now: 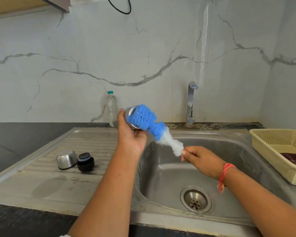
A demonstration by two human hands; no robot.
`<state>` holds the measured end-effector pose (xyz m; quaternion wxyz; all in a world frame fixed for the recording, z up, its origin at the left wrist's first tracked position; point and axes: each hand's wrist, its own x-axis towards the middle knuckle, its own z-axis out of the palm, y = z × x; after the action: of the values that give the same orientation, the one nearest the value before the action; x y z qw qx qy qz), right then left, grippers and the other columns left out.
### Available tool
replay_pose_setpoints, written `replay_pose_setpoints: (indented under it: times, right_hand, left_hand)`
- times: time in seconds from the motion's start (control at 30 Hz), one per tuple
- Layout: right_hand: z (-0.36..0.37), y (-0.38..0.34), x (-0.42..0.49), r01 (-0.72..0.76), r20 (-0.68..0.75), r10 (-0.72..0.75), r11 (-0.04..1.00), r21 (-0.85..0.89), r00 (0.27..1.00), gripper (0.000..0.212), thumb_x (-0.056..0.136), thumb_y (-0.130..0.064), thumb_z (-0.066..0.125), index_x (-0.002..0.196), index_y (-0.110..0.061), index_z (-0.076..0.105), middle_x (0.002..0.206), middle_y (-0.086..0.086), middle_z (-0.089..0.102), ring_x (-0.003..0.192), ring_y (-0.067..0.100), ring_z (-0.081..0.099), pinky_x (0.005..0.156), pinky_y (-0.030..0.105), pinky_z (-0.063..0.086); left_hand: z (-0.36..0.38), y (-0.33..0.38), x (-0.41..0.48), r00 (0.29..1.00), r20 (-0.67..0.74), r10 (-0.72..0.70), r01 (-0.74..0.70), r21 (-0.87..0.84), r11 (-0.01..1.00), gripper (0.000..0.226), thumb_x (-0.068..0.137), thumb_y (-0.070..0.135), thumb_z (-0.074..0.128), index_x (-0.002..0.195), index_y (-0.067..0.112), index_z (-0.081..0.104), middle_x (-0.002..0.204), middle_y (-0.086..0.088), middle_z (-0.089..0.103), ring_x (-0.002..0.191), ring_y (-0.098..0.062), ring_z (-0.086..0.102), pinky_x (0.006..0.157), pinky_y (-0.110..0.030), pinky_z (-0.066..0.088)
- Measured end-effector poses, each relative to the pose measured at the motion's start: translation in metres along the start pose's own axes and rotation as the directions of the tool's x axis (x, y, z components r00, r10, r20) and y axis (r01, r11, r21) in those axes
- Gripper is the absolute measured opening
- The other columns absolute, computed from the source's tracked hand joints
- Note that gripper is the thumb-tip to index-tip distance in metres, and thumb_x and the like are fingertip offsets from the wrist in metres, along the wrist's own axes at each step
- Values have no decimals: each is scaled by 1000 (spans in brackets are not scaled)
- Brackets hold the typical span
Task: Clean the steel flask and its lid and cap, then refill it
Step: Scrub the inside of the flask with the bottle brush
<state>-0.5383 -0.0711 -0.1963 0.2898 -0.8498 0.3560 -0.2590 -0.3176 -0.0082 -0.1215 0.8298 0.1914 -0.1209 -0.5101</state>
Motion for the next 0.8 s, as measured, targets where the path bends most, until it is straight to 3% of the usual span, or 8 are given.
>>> replay_pose_setpoints:
  times: [0.07, 0.2, 0.3, 0.43, 0.6, 0.7, 0.8]
  right_hand:
    - [-5, 6, -2, -21, 1, 21, 1000, -19, 1000, 32, 105, -35, 48, 81, -25, 68, 67, -5, 47, 54, 2, 40, 58, 17, 37]
    - [6, -6, 3, 15, 13, -15, 999, 43, 1000, 32, 105, -36, 48, 82, -25, 68, 65, -6, 46, 54, 4, 39, 58, 20, 37]
    - [1, -2, 1, -12, 2, 12, 1000, 14, 1000, 32, 105, -35, 48, 82, -24, 68, 63, -9, 45, 52, 1, 39, 58, 20, 36]
    - [-13, 14, -6, -68, -31, 70, 997, 36, 997, 33, 104, -36, 49, 80, -30, 70, 64, -8, 46, 55, 5, 39, 59, 23, 37]
    - [-6, -2, -4, -30, -82, 52, 970, 243, 995, 25, 106, -30, 46, 107, -32, 72, 62, -33, 57, 64, -12, 52, 72, 18, 36]
    - [-5, 1, -3, -3, -112, 35, 961, 275, 993, 24, 105, -28, 51, 99, -25, 74, 61, -17, 48, 58, 2, 43, 70, 28, 38]
    - [-4, 2, -6, 32, -98, -15, 985, 171, 995, 24, 100, -25, 60, 90, -40, 75, 62, -15, 54, 56, 3, 46, 64, 19, 42]
  left_hand:
    - [-1, 2, -1, 1000, -30, 7, -8, -26, 1000, 57, 94, 50, 71, 129, 5, 65, 112, -18, 77, 101, -31, 77, 84, -48, 63]
    - [1, -6, -1, 1000, 16, -4, 3, 47, 999, 57, 96, 52, 67, 131, 7, 67, 106, -10, 76, 88, -27, 76, 73, -44, 64]
    - [3, -3, -1, 1000, 21, -7, 6, 40, 999, 62, 94, 52, 68, 133, 5, 65, 116, -13, 75, 98, -28, 76, 78, -46, 64]
    - [4, 7, -3, 995, -98, 15, -22, -66, 998, 54, 92, 45, 73, 122, 1, 65, 117, -21, 71, 100, -33, 74, 74, -49, 65]
    - [0, 13, -1, 990, -139, 30, -45, -107, 993, 56, 92, 45, 75, 124, 1, 63, 119, -21, 71, 106, -33, 72, 88, -48, 62]
    - [0, 15, -1, 987, -153, 58, -73, -94, 993, 54, 92, 45, 75, 125, 3, 62, 118, -20, 71, 107, -32, 72, 93, -48, 61]
    - [-2, 13, -3, 990, -129, 65, -72, -53, 996, 49, 95, 49, 69, 120, 7, 63, 104, -15, 76, 97, -28, 74, 84, -44, 63]
